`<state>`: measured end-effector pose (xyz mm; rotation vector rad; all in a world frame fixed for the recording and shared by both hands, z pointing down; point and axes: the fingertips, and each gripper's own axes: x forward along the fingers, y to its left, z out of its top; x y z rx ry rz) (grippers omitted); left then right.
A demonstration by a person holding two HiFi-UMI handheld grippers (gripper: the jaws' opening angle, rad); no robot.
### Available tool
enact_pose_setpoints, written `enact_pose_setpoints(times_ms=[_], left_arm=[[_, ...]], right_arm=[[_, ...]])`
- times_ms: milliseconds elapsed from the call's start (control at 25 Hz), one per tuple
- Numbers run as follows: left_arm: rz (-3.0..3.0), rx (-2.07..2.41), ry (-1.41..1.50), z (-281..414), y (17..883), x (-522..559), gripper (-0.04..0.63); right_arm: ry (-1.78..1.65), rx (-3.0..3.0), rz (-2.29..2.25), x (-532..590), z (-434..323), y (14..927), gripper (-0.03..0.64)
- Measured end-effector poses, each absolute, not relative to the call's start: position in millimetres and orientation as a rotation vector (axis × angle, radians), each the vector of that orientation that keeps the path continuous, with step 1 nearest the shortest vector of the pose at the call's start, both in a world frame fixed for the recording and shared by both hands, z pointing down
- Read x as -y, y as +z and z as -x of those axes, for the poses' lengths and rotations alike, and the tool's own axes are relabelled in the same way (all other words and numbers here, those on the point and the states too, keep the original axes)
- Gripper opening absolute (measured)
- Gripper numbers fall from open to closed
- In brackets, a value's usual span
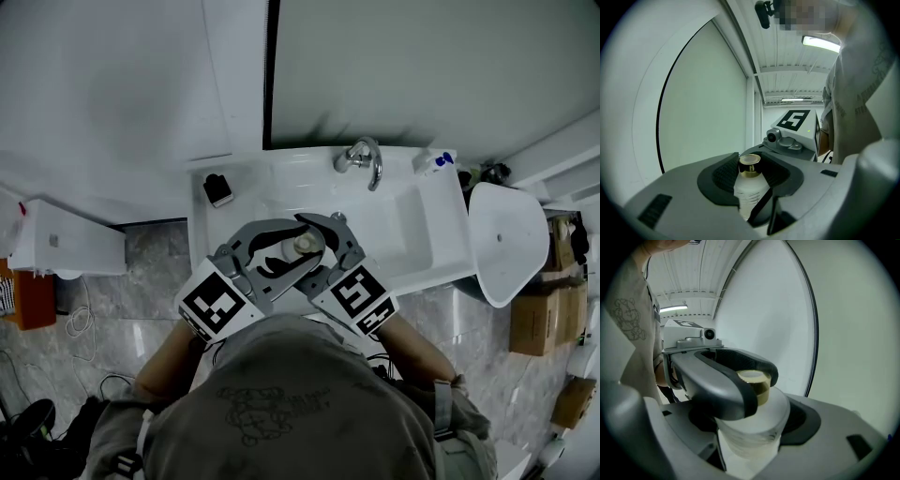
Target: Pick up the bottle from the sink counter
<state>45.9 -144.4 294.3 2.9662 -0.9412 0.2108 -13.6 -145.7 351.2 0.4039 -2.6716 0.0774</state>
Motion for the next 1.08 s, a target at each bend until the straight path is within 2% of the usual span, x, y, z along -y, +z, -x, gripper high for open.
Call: enact_pose_setpoints(times_ms=[1080], left_arm=[[-2.943,0.93,0.238,-54.7,304.4,144.6,0.155]], right_arm=[[0.086,2.66,-0.406,145.4,5.2,361.3,0.33]])
